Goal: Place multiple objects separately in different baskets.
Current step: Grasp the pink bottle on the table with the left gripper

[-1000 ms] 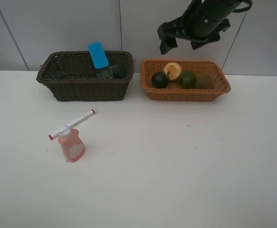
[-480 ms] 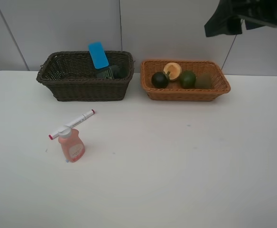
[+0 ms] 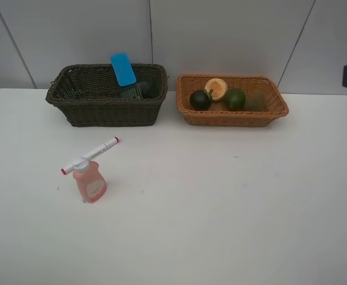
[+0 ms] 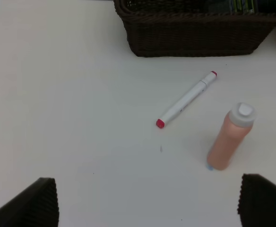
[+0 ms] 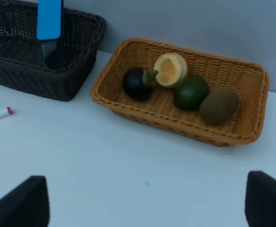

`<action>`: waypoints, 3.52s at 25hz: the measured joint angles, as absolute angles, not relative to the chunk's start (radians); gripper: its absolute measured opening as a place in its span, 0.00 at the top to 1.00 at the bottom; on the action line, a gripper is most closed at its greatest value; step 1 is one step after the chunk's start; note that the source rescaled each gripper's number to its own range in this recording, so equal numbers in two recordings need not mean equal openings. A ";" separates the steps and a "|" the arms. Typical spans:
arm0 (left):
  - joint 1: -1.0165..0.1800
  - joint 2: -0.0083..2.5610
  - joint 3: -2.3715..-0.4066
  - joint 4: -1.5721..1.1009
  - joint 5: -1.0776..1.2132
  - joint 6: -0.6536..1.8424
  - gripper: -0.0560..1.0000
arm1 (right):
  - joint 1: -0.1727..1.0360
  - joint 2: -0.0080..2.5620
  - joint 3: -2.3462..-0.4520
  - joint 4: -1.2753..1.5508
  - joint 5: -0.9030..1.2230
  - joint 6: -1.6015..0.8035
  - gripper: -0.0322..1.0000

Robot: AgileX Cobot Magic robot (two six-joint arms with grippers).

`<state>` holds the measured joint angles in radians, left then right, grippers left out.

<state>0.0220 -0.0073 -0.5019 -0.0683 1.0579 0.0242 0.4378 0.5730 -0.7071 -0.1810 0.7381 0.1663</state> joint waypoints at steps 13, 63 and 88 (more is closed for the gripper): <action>0.022 -0.007 -0.502 -0.068 1.058 0.024 0.00 | 0.438 0.171 -0.564 -0.135 0.987 0.018 0.00; 0.022 -0.007 -0.502 -0.068 1.058 0.024 0.00 | 0.019 -0.003 -0.520 -0.092 1.053 0.010 0.00; 0.022 -0.007 -0.502 -0.068 1.058 0.024 0.00 | 0.019 -0.003 -0.520 -0.092 1.053 0.010 0.00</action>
